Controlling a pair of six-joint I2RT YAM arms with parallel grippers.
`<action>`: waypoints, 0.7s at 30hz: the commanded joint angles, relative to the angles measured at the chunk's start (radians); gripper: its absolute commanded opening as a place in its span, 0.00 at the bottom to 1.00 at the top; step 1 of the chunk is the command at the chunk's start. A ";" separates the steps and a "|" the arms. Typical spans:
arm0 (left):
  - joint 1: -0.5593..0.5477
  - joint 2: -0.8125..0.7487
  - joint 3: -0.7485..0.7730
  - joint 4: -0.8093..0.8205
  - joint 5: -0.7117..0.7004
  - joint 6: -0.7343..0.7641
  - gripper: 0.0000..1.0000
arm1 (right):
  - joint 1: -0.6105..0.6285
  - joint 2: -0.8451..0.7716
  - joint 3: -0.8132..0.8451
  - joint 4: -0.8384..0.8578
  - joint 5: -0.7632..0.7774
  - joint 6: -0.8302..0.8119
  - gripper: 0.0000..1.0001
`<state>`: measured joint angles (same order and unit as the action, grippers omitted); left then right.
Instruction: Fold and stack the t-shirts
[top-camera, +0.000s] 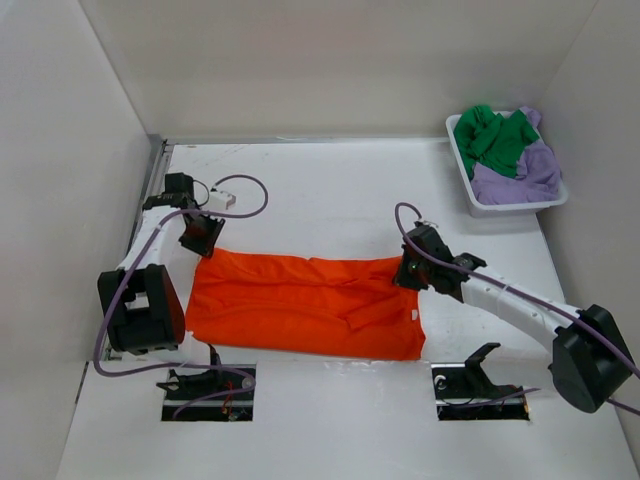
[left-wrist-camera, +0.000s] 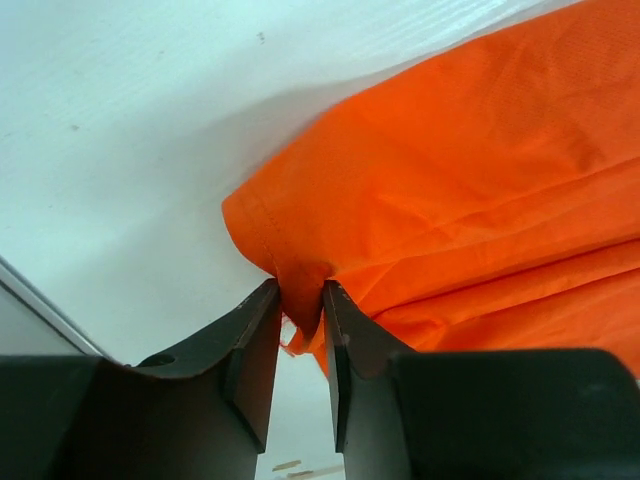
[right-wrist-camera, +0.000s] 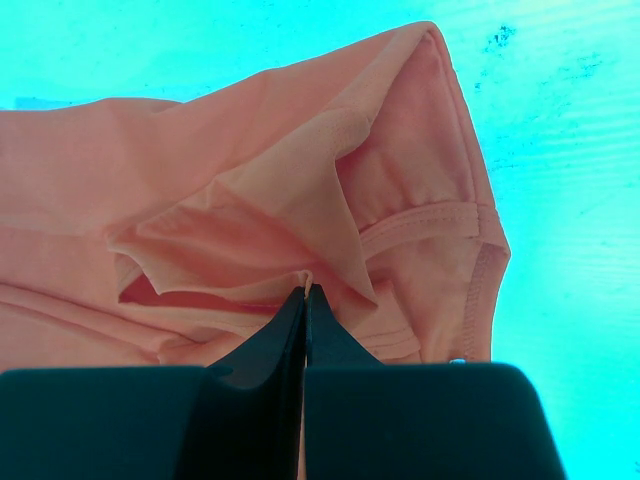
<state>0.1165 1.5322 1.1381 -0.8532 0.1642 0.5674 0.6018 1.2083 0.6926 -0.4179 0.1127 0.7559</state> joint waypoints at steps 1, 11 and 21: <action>-0.010 0.017 -0.023 -0.003 0.037 -0.004 0.20 | 0.005 0.000 0.021 0.024 0.008 -0.001 0.00; 0.001 0.043 0.107 0.055 0.014 -0.055 0.00 | -0.067 0.006 0.088 0.024 0.008 -0.068 0.00; 0.030 -0.006 0.134 0.062 0.104 -0.060 0.02 | -0.153 -0.070 0.127 -0.050 0.007 -0.135 0.00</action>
<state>0.1249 1.5917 1.3350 -0.7650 0.2138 0.4858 0.4454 1.2064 0.8547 -0.4362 0.1116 0.6258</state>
